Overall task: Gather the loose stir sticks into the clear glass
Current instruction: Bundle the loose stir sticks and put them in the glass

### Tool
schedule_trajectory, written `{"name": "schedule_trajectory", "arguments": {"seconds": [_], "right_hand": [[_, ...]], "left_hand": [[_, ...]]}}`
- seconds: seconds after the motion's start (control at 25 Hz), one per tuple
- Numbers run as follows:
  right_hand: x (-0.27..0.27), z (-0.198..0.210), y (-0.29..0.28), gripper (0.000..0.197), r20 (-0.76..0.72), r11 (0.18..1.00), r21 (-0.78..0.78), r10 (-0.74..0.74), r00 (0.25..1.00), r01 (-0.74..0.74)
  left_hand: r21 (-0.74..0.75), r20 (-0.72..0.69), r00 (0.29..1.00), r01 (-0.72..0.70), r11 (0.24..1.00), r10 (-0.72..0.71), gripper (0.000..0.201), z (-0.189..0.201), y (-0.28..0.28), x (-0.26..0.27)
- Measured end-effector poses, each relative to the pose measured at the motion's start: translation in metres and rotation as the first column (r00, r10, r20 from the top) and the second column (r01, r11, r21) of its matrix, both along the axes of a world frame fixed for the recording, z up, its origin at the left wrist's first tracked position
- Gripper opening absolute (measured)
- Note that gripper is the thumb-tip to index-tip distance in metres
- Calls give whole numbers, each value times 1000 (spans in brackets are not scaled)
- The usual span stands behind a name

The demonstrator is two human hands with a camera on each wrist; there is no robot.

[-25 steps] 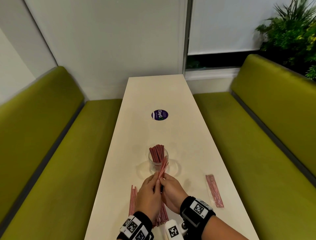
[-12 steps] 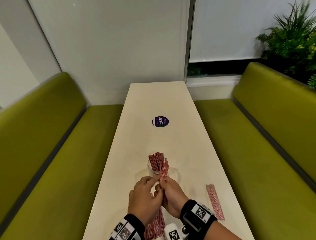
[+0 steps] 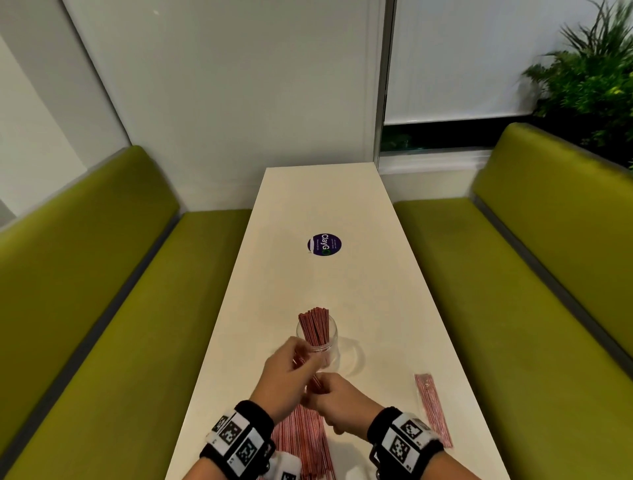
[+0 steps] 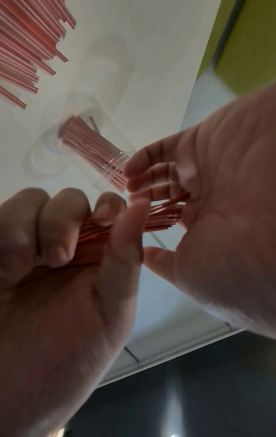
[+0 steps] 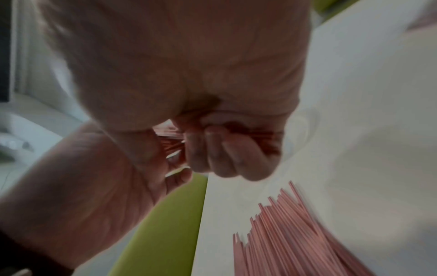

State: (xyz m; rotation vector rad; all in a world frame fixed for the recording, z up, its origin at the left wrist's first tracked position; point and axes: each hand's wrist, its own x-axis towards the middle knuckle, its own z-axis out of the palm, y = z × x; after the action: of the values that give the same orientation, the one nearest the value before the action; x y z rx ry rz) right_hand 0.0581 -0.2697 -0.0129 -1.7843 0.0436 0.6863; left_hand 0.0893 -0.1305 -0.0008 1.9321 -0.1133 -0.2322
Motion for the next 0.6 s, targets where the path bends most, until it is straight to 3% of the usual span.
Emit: {"name": "schedule_trajectory", "arguments": {"seconds": [0.08, 0.2, 0.32, 0.48, 0.6], "right_hand": [[3, -1, -4, 16, 77, 974, -211, 97, 992, -79], [10, 0, -16, 19, 141, 892, -441, 175, 974, -97], [14, 4, -24, 15, 173, 868, -488, 205, 963, -97], [20, 8, -33, 28, 207, 845, -528, 226, 952, -86], [22, 6, -41, 31, 200, 844, -523, 252, 947, -114]], "left_hand": [[68, -20, 994, 112, 991, -111, 17, -5, -2, 2], [26, -69, 988, 138, 990, -136, 21, -11, -2, 4], [21, -56, 985, 167, 986, -165, 17, -17, -5, 3], [-36, -26, 987, 158, 987, -159, 9, -21, -6, 5], [-90, -87, 975, 197, 976, -205, 12, -26, -7, 1]]}}
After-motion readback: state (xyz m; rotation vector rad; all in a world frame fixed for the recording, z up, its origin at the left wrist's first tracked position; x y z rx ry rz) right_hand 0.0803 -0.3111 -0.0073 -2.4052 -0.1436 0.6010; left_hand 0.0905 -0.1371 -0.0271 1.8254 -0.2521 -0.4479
